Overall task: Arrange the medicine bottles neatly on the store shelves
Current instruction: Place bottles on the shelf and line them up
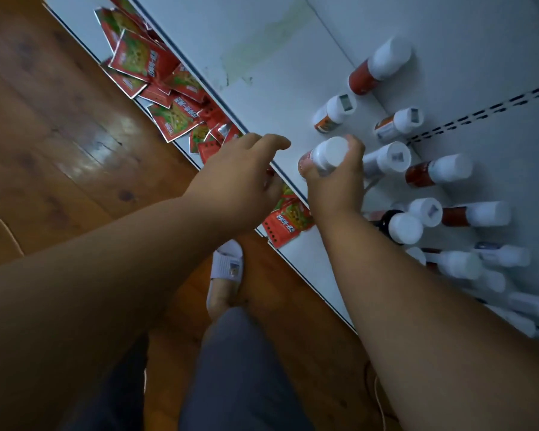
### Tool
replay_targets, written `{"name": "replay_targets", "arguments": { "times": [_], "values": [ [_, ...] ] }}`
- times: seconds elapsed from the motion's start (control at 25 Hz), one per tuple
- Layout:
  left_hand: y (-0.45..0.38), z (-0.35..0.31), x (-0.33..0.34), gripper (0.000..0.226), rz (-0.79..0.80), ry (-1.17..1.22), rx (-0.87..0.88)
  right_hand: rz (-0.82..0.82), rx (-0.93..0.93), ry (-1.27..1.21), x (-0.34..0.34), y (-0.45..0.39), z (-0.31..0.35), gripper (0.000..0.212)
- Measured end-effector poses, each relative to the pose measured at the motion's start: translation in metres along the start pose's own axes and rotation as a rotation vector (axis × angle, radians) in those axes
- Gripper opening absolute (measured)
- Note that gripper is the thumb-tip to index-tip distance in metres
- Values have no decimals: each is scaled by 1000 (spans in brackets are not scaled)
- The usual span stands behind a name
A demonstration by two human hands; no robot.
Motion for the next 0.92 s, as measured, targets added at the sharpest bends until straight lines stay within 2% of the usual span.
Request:
{"name": "replay_targets", "arguments": {
  "times": [0.16, 0.32, 0.44, 0.52, 0.68, 0.76, 0.84, 0.92],
  "values": [
    [4, 14, -11, 48, 30, 81, -69, 30, 82, -202, -11, 11, 10, 60],
    [49, 2, -72, 41, -4, 391, -249, 252, 146, -483, -23, 66, 69, 57],
    [102, -30, -128, 52, -2, 672, -344, 465, 182, -765, -47, 126, 147, 46],
    [136, -56, -164, 55, -6, 765, -326, 528, 189, -926, -71, 159, 198, 40],
    [159, -83, -226, 63, -3, 774, -255, 516, 220, -1110, -122, 196, 264, 38],
    [159, -93, -248, 71, 17, 776, -231, 517, 234, -1193, -148, 211, 287, 50],
    [160, -115, -270, 68, 18, 745, -149, 532, 236, -1264, -175, 224, 307, 65],
    [162, -141, -283, 67, 26, 727, -78, 513, 212, -1282, -200, 233, 321, 66]
  ]
}}
Point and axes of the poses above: each hand's wrist, its own y-axis away from the middle knuckle, its own x-axis out of the palm, z = x × y, the point moved 10 cm from there along -y, towards the middle knuckle, and after that the axes turned 1 degree about -x, right-handed, at the moved point
